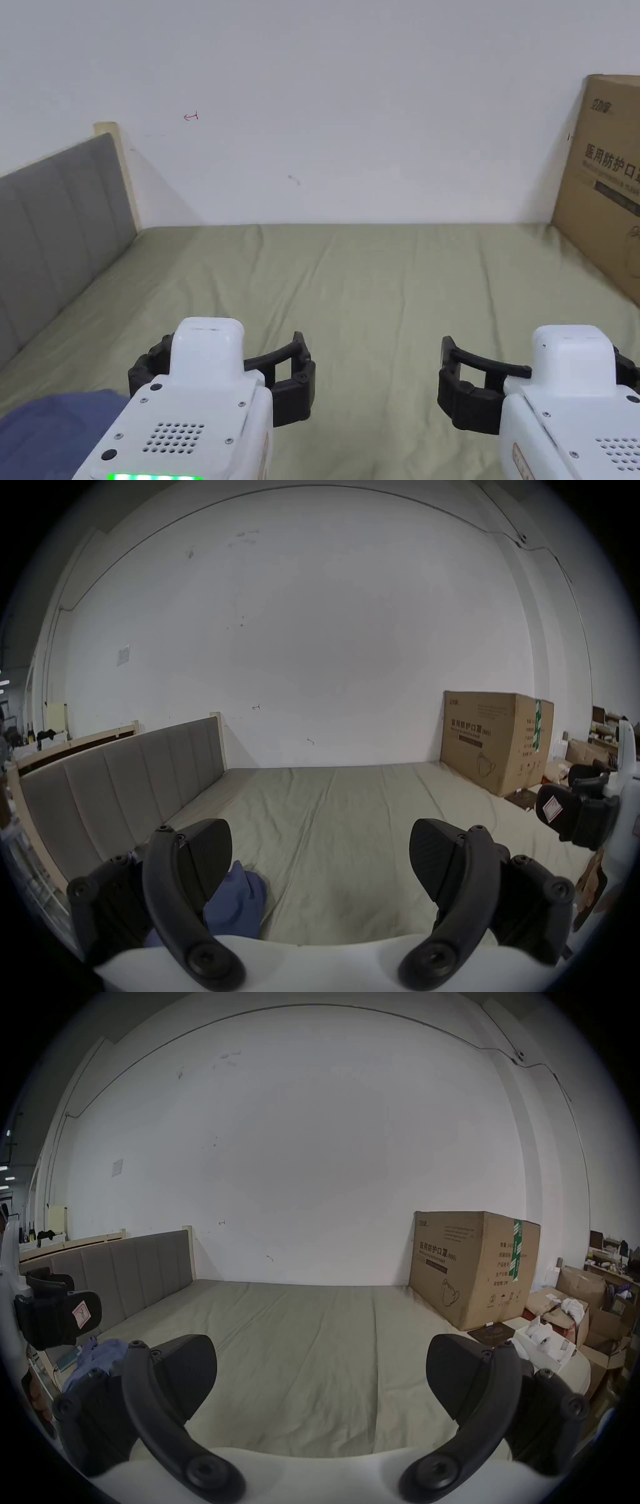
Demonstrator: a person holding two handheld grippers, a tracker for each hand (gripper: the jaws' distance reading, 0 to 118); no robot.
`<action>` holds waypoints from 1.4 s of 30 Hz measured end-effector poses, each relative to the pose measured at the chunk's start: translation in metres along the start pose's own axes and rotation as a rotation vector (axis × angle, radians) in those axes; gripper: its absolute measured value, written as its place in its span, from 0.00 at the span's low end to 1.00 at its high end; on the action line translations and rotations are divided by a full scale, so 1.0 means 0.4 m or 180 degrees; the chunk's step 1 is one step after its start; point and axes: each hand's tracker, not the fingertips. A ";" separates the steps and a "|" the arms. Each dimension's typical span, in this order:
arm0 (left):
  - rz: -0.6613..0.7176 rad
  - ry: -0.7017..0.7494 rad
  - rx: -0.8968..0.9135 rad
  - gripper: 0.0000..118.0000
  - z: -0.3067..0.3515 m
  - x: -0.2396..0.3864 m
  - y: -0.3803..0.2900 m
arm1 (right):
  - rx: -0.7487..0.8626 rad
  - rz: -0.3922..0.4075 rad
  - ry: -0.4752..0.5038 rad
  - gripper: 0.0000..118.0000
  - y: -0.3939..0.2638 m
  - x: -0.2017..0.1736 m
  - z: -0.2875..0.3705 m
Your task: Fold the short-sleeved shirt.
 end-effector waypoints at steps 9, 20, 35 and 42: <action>0.2365 -0.0439 0.0011 0.91 -0.024 -0.104 -0.071 | 0.0372 0.2489 -0.0442 1.00 0.000 -0.156 -0.028; 0.2315 -0.0176 -0.0408 0.94 -0.057 -0.085 -0.139 | -0.0125 0.2684 -0.0078 1.00 -0.093 -0.208 -0.053; -0.0115 -0.0006 0.0174 0.96 0.021 0.073 0.033 | 0.0087 -0.0591 -0.0249 1.00 -0.009 0.015 0.028; 0.0079 -0.0174 0.0132 0.45 0.024 0.057 0.045 | 0.0222 0.0088 -0.0327 0.97 0.038 -0.053 0.056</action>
